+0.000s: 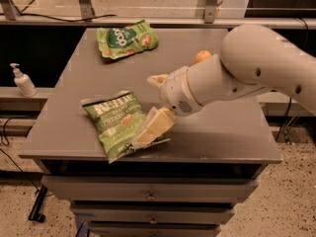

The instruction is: Pick green jalapeno chip bag

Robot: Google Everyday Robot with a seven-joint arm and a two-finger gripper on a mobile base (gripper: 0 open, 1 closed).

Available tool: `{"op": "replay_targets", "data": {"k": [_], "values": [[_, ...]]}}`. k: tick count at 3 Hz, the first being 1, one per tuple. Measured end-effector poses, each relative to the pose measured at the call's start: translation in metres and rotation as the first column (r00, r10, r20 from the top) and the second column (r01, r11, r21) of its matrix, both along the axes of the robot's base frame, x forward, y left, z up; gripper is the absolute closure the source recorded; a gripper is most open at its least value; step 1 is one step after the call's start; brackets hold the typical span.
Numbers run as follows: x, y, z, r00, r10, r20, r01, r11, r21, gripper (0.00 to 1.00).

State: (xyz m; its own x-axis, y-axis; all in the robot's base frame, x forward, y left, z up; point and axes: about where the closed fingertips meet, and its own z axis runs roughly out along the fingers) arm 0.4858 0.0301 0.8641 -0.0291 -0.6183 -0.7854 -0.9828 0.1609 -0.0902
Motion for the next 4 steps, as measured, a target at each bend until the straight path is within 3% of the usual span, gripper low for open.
{"op": "replay_targets", "data": {"k": [1, 2, 3, 4], "values": [[-0.004, 0.015, -0.022, 0.9939, -0.034, -0.105, 0.040, 0.998, 0.050, 0.00], [-0.012, 0.016, -0.042, 0.9825, -0.075, -0.170, 0.086, 0.995, 0.060, 0.18], [-0.016, 0.008, -0.051, 0.9716, -0.116, -0.206, 0.131, 0.990, 0.061, 0.41], [-0.016, 0.008, -0.050, 0.9714, -0.117, -0.207, 0.132, 0.989, 0.061, 0.64]]}}
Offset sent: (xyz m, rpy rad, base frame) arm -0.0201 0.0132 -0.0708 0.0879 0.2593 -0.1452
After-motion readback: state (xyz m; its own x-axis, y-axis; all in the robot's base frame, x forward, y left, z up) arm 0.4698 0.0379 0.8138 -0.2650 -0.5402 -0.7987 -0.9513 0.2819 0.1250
